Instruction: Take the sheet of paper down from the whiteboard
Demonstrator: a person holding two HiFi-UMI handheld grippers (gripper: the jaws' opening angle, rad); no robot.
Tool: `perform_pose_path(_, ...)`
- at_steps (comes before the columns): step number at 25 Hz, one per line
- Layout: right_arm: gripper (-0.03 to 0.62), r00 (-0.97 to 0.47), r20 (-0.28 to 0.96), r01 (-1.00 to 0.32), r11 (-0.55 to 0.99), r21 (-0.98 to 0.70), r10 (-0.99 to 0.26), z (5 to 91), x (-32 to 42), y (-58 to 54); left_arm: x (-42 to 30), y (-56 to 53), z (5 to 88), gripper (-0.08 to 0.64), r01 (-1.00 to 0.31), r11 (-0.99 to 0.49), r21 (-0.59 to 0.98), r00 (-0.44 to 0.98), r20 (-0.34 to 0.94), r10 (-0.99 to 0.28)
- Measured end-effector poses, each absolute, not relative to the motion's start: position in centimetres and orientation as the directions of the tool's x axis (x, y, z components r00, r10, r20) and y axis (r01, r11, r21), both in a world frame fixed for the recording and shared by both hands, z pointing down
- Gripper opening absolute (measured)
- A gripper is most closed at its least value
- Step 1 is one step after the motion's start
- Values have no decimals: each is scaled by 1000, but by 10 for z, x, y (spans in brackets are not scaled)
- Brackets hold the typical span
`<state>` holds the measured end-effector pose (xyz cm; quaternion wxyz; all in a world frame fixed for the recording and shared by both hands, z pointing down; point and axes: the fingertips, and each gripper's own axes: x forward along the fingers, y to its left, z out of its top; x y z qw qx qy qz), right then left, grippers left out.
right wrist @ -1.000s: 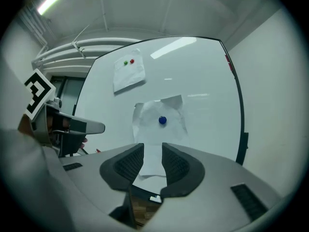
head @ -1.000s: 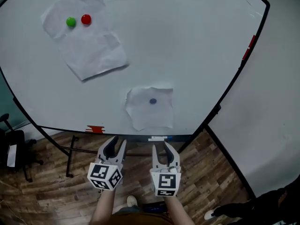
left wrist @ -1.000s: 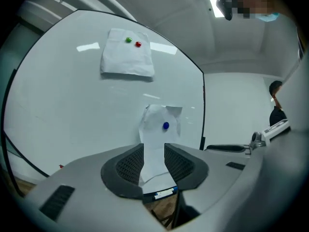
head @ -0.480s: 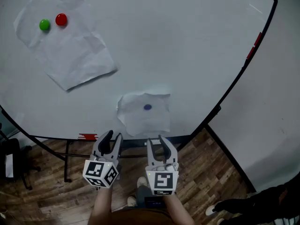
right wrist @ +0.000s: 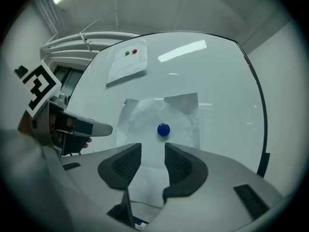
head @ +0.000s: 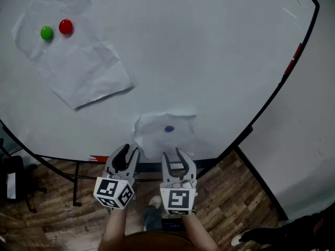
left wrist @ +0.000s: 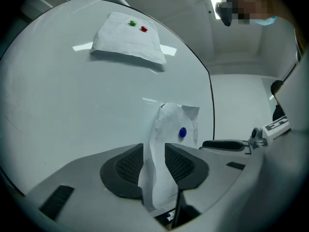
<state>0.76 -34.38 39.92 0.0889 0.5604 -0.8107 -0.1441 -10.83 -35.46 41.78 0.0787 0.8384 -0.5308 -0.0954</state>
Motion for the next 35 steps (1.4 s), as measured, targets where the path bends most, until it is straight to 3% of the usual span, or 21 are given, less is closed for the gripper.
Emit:
perform_pose_path(16, 186, -333, -115, -885, 267, 382, -936, 369, -6, -394, -96, -390, 398, 136, -855, -469, 220, 454, -120, -883)
perform_pose_path(26, 173, -317, -152, -868, 222, 444, -936, 365, -8, -405, -102, -395, 399, 94, -872, -448, 195, 430, -130, -893)
perform_pose_path(30, 122, -286, -158, -866, 184, 465, -945, 364, -5, -406, -103, -396, 400, 80, -874, -448, 188, 432, -121, -894)
perform_pose_path(35, 137, -283, -144, -859, 184, 478, -948, 365, -4, -407, -101, -395, 399, 26, -863, -464, 199, 448, -122, -886)
